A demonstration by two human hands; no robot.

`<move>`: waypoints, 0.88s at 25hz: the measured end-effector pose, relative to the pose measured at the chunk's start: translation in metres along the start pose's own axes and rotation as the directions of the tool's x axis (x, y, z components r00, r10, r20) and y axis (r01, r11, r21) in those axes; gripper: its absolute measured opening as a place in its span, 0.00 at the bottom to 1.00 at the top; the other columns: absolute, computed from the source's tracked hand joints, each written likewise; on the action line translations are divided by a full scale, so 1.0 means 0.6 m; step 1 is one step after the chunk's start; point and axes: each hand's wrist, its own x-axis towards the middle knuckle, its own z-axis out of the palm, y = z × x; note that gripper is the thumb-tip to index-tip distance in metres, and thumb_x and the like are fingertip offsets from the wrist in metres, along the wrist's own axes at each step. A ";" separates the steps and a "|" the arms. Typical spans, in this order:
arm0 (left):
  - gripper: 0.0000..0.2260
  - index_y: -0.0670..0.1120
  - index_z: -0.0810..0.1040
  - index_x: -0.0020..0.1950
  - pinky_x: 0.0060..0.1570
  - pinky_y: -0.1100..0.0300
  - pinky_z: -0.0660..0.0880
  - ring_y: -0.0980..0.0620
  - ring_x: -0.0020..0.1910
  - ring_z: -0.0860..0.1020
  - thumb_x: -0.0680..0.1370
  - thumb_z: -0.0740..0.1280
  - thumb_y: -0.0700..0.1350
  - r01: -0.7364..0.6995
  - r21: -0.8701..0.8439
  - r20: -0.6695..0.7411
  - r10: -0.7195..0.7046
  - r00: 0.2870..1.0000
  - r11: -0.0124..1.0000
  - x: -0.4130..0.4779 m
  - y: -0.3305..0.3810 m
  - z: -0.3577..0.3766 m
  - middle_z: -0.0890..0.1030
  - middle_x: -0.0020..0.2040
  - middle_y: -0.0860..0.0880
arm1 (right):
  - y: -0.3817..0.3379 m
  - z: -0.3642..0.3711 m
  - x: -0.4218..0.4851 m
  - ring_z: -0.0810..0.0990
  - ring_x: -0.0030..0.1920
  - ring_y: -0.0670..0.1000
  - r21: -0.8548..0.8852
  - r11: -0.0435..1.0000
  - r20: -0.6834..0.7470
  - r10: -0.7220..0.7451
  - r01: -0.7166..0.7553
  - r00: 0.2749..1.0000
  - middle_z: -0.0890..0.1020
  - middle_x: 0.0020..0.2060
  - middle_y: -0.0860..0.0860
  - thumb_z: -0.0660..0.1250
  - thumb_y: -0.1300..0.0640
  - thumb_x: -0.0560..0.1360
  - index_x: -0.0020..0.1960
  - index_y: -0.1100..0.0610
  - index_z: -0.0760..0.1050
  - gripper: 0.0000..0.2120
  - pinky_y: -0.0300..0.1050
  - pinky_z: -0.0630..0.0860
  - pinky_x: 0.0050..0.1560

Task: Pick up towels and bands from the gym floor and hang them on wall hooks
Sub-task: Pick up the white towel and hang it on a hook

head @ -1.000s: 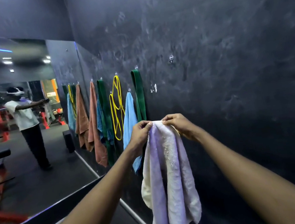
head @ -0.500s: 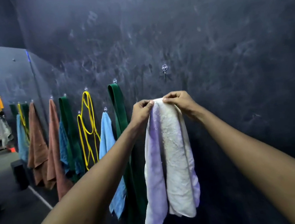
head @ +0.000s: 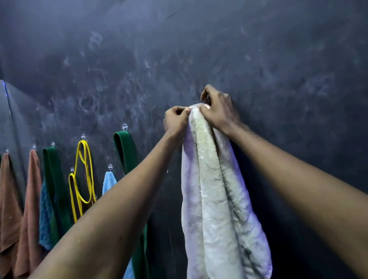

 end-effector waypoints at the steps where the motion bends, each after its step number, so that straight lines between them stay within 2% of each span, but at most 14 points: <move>1: 0.07 0.53 0.81 0.35 0.53 0.48 0.79 0.52 0.43 0.82 0.66 0.69 0.55 -0.006 -0.023 -0.004 0.006 1.000 1.000 -0.004 -0.011 0.003 0.85 0.40 0.51 | 0.006 0.008 -0.007 0.80 0.45 0.57 -0.041 0.998 0.000 -0.038 0.038 0.999 0.82 0.43 0.54 0.65 0.56 0.72 0.47 0.55 0.74 0.05 0.50 0.77 0.42; 6: 0.06 0.54 0.84 0.38 0.49 0.50 0.79 0.55 0.37 0.81 0.67 0.73 0.54 0.025 -0.124 0.006 -0.024 1.000 0.992 -0.071 -0.032 -0.004 0.85 0.37 0.52 | 0.018 0.032 -0.036 0.79 0.49 0.59 -0.103 0.993 -0.060 -0.070 0.064 0.996 0.81 0.47 0.54 0.64 0.54 0.75 0.47 0.55 0.75 0.05 0.49 0.73 0.42; 9: 0.07 0.51 0.85 0.42 0.46 0.57 0.78 0.59 0.39 0.82 0.70 0.73 0.53 -0.014 -0.071 -0.027 0.012 1.000 0.997 -0.099 -0.026 -0.003 0.85 0.38 0.55 | 0.018 0.043 -0.044 0.79 0.50 0.60 -0.109 0.991 -0.091 -0.086 0.076 0.992 0.80 0.47 0.56 0.64 0.56 0.76 0.49 0.57 0.77 0.06 0.51 0.73 0.47; 12: 0.07 0.49 0.87 0.45 0.47 0.60 0.78 0.61 0.42 0.83 0.71 0.74 0.51 -0.035 -0.056 -0.026 0.034 0.999 0.998 -0.111 -0.016 -0.006 0.86 0.39 0.54 | 0.028 0.054 -0.054 0.78 0.49 0.60 -0.129 0.982 -0.087 -0.148 0.136 0.985 0.80 0.47 0.57 0.63 0.58 0.77 0.51 0.57 0.80 0.08 0.52 0.72 0.53; 16: 0.09 0.52 0.86 0.52 0.54 0.64 0.77 0.65 0.49 0.81 0.74 0.70 0.49 -0.069 0.061 0.087 0.064 0.994 0.996 -0.129 -0.007 -0.031 0.86 0.46 0.55 | 0.029 0.054 -0.053 0.79 0.50 0.60 -0.017 0.997 -0.064 -0.076 0.075 0.995 0.80 0.48 0.57 0.64 0.59 0.75 0.52 0.57 0.83 0.11 0.51 0.73 0.56; 18: 0.12 0.52 0.85 0.56 0.57 0.66 0.75 0.64 0.53 0.80 0.76 0.66 0.46 -0.093 0.125 0.131 0.076 0.988 0.988 -0.143 -0.015 -0.053 0.86 0.51 0.55 | 0.020 0.054 -0.082 0.78 0.51 0.59 0.026 0.997 -0.122 -0.067 0.071 0.990 0.78 0.51 0.57 0.62 0.61 0.75 0.55 0.57 0.82 0.13 0.52 0.72 0.58; 20: 0.14 0.50 0.83 0.59 0.59 0.64 0.74 0.60 0.55 0.81 0.77 0.64 0.45 -0.087 0.200 0.127 0.062 0.990 0.976 -0.159 -0.041 -0.083 0.85 0.54 0.54 | 0.005 0.061 -0.134 0.75 0.50 0.58 -0.079 0.990 -0.170 -0.131 0.119 0.977 0.75 0.52 0.57 0.62 0.60 0.74 0.56 0.57 0.78 0.13 0.54 0.72 0.55; 22: 0.14 0.49 0.81 0.62 0.59 0.62 0.75 0.56 0.55 0.81 0.77 0.64 0.45 -0.054 0.262 0.112 0.025 0.993 0.963 -0.181 -0.078 -0.126 0.84 0.56 0.52 | -0.013 0.075 -0.187 0.74 0.49 0.58 -0.140 0.964 -0.097 -0.239 0.225 0.966 0.74 0.52 0.56 0.63 0.59 0.74 0.56 0.57 0.75 0.11 0.54 0.73 0.51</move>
